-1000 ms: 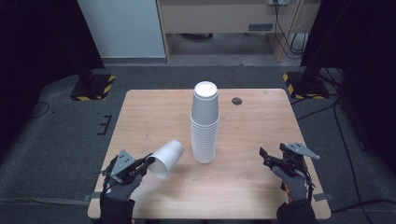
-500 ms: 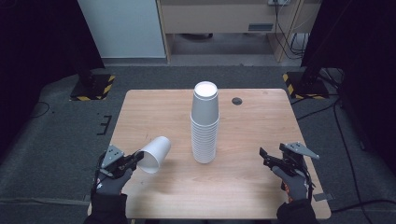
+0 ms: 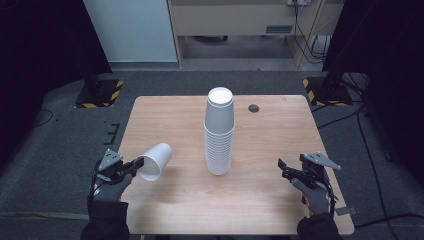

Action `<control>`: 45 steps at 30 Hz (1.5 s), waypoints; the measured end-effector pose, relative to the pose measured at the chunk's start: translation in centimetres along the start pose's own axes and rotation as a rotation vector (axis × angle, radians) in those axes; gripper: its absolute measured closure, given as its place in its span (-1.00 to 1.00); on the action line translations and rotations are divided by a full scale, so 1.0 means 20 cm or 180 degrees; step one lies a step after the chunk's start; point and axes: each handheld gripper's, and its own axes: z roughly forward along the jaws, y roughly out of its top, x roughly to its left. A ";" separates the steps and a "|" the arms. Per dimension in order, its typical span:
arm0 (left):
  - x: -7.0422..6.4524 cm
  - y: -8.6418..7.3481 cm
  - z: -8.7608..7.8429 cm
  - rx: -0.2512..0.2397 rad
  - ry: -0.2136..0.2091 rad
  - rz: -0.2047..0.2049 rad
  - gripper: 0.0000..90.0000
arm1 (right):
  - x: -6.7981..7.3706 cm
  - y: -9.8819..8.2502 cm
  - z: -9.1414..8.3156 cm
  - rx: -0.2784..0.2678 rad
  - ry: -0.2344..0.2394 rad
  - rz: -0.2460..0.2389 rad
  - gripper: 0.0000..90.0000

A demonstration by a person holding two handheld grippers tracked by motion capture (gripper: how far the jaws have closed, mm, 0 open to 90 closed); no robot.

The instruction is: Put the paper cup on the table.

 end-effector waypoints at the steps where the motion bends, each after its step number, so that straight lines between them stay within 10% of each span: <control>1: 0.00 0.01 0.00 0.0028 0.0012 0.0006 0.90 | 0.00 0.00 0.00 0.0005 0.0004 0.0003 -0.75; 45: 0.13 0.26 0.10 0.1747 0.0256 -0.0084 0.90 | -0.01 -0.02 0.01 0.0121 -0.0080 -0.0172 -0.75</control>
